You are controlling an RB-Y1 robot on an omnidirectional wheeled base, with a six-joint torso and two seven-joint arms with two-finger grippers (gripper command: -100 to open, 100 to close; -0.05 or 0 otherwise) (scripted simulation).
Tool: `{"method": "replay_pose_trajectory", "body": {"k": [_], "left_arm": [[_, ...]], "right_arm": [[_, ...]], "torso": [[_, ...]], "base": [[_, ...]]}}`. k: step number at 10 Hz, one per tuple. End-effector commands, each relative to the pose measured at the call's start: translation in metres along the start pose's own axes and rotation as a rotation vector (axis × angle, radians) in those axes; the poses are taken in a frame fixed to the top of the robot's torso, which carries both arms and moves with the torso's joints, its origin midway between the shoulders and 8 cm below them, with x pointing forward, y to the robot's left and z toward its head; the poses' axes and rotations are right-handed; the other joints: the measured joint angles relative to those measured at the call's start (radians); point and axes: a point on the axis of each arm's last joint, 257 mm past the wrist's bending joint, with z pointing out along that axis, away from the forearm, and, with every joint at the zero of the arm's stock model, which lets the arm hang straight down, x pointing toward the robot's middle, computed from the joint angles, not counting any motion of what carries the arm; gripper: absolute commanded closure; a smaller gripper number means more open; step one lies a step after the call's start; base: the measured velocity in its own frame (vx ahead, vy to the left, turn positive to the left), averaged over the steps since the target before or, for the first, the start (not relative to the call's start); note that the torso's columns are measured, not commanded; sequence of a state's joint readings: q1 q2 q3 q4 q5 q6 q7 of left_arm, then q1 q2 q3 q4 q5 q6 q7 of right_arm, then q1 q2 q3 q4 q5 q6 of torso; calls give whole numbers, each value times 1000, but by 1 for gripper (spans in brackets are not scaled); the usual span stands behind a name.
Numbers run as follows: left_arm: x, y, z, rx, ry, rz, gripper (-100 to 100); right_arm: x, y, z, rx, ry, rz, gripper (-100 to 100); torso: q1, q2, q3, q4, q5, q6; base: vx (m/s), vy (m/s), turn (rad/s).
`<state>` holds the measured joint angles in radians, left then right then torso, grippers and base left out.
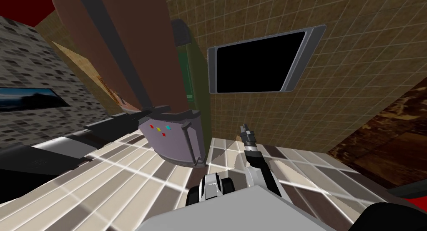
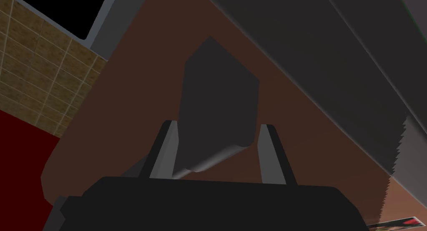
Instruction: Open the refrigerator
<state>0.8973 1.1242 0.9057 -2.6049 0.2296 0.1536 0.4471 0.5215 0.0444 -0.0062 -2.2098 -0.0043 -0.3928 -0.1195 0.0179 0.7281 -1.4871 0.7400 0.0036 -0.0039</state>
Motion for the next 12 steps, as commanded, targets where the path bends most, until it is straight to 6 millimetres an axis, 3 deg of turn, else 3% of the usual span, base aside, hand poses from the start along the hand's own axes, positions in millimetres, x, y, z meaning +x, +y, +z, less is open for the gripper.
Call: {"method": "replay_pose_trajectory", "body": {"k": [1,5,9,12], "left_arm": [[1,-10,2,38,19,-6,100],[23,-34,3,114,95,-26,100],[37,-48,2,158,144,-36,100],[43,-53,1,179,164,-41,100]], "right_arm": [[0,0,0,0,0,0,0],[0,0,0,0,0,0,0],[0,0,0,0,0,0,0],[0,0,0,0,0,0,0]], "torso": [[-1,-2,-2,0,-2,0],[-7,0,0,-3,-2,2],[-21,-3,1,-6,-4,4],[-6,0,2,-3,-1,4]], "base": [[-274,318,-18],[-232,281,-12],[-139,210,-18],[-75,234,-56]]}}
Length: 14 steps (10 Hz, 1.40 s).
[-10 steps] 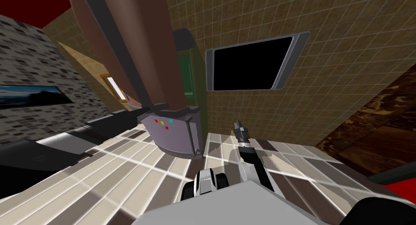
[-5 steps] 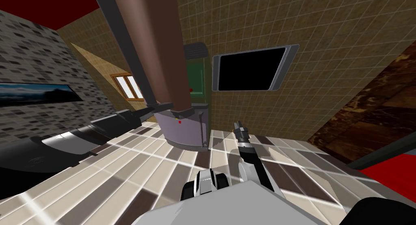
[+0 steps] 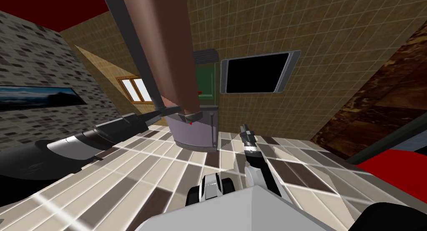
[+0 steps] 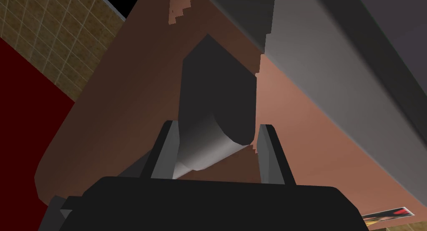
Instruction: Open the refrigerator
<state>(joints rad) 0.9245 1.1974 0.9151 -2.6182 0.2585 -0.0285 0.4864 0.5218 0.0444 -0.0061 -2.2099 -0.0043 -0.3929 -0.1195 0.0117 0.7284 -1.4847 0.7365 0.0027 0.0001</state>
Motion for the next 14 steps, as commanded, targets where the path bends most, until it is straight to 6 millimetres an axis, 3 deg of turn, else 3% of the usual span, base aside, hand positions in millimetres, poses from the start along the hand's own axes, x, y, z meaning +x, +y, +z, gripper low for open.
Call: {"method": "replay_pose_trajectory", "body": {"k": [1,14], "left_arm": [[5,-8,1,30,21,-3,100],[42,-46,2,176,164,-45,100]], "right_arm": [[0,0,0,0,0,0,0],[0,0,0,0,0,0,0]], "torso": [[0,-2,-3,0,0,-1],[-4,-7,-7,-3,-1,1]], "base": [[-141,260,-41],[-94,257,-50]]}}
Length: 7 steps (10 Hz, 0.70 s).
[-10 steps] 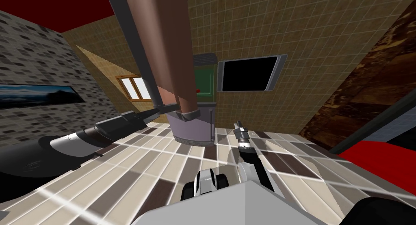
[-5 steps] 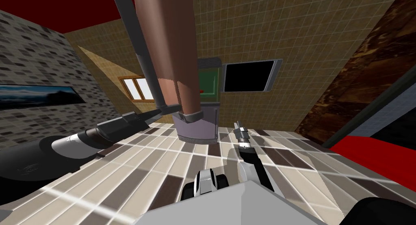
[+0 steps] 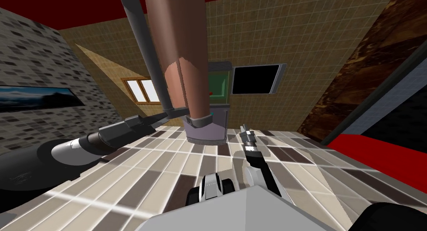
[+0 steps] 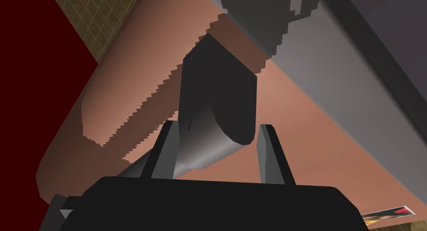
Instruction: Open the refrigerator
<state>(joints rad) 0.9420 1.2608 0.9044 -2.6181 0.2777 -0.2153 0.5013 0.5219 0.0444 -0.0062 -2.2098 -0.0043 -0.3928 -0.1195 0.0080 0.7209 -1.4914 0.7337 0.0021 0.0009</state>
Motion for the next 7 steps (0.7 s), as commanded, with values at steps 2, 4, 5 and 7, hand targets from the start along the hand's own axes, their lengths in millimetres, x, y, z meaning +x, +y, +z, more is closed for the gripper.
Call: {"method": "replay_pose_trajectory", "body": {"k": [2,4,5,7], "left_arm": [[4,-6,1,21,16,-4,100],[8,-12,2,46,35,-7,100],[13,-17,3,65,54,-12,100],[18,-22,4,85,72,-17,100]], "right_arm": [[0,0,0,0,0,0,0],[0,0,0,0,0,0,0],[0,0,0,0,0,0,0],[0,0,0,0,0,0,0]], "torso": [[-6,1,2,-1,-1,0],[-8,2,4,-2,-3,1],[-2,3,4,0,0,0],[0,0,1,0,0,0]], "base": [[-67,169,-20],[-37,206,-52],[-37,230,-78],[0,253,-46]]}}
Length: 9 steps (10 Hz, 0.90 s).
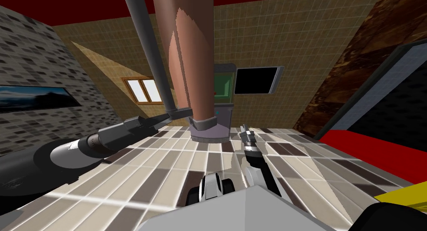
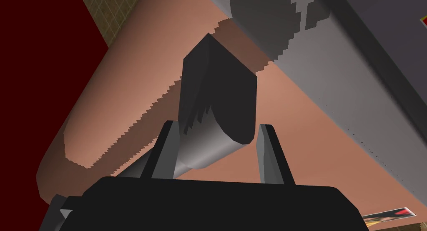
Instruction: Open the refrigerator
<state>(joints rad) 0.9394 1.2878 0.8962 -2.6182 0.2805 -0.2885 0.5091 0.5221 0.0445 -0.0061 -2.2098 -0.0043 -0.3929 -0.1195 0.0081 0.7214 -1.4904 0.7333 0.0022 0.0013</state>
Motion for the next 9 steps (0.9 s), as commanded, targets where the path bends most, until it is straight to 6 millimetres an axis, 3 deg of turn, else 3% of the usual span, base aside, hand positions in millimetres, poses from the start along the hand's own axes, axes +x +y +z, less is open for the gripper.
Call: {"method": "replay_pose_trajectory", "body": {"k": [1,9], "left_arm": [[2,-4,1,16,10,-4,100],[25,-27,5,112,102,-32,100]], "right_arm": [[0,0,0,0,0,0,0],[0,0,0,0,0,0,0]], "torso": [[0,-4,-4,-1,-1,1],[-6,-6,-5,-3,-2,1]], "base": [[-23,253,-40],[-31,270,-62]]}}
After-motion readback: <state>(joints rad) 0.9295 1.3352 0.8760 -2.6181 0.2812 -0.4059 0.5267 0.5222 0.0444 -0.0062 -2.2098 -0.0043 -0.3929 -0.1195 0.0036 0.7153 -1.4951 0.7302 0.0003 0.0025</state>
